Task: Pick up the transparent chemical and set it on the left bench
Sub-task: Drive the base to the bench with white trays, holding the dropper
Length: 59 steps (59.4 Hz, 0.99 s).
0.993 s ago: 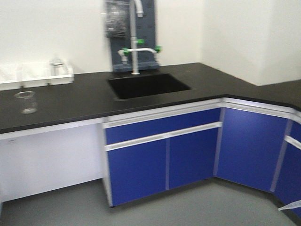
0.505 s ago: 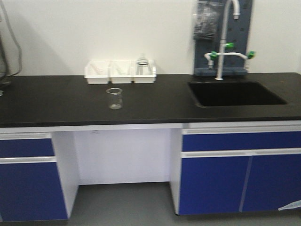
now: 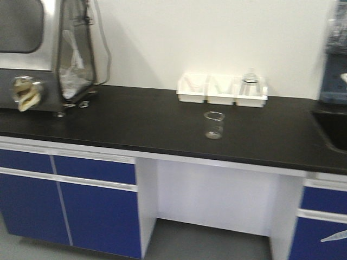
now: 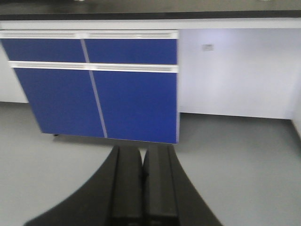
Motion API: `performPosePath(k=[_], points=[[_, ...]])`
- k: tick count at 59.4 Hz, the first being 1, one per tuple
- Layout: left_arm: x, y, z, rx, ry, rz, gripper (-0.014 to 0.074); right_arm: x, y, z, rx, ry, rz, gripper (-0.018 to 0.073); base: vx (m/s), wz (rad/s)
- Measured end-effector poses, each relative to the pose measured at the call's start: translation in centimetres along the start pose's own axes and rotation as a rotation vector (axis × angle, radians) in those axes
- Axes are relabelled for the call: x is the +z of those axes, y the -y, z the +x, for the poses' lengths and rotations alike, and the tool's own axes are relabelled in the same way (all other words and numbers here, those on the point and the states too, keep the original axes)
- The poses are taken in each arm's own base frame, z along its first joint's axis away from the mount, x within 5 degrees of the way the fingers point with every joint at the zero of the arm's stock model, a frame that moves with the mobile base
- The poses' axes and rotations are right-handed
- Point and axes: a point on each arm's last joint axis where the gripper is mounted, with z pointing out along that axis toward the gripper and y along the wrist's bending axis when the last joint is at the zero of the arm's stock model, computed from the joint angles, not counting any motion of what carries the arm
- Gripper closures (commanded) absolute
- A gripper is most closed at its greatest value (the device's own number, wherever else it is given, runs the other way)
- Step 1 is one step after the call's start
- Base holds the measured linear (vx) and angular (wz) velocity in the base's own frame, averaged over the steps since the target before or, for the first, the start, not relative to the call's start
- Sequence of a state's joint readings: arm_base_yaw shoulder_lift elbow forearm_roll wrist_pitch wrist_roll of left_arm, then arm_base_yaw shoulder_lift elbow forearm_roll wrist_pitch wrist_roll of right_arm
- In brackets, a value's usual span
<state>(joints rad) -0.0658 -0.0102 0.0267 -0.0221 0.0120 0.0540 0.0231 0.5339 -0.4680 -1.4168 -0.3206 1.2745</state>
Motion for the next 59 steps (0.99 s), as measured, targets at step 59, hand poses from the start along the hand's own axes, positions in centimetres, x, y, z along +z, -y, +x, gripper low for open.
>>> performPosePath(k=[59], points=[[0.0, 0.0, 0.0, 0.0, 0.0, 0.0, 0.06, 0.0, -0.01, 0.0, 0.0, 0.0, -0.001, 0.0564, 0.41, 0.06]])
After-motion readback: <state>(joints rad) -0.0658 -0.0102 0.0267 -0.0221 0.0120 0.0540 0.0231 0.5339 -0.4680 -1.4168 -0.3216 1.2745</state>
